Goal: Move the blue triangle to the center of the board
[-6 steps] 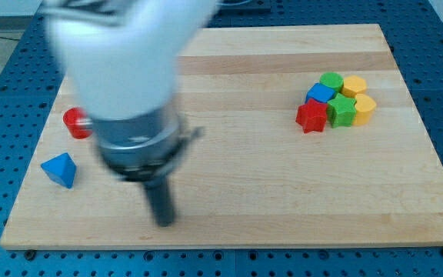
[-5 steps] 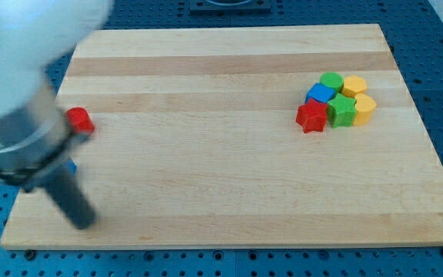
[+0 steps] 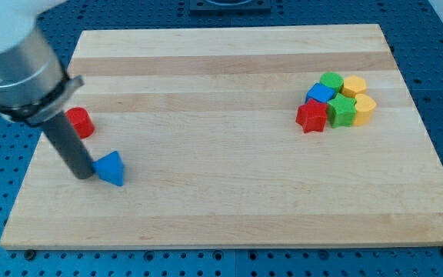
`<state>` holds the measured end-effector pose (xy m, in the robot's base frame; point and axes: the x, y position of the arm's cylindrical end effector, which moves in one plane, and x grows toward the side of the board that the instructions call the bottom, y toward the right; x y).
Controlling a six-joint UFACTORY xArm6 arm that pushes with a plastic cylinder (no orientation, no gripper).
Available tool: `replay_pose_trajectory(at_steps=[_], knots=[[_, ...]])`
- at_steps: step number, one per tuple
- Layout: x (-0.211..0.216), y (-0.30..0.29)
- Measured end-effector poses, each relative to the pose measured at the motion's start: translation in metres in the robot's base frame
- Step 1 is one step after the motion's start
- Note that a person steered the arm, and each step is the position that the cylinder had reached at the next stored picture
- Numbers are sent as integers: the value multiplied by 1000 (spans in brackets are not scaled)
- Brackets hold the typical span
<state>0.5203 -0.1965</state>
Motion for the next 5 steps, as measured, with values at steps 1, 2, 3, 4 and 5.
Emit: replay_pose_trajectory(at_steps=[1, 2, 3, 4, 5], knots=[[5, 40], [15, 58], [11, 88], [-7, 122], [-35, 144]])
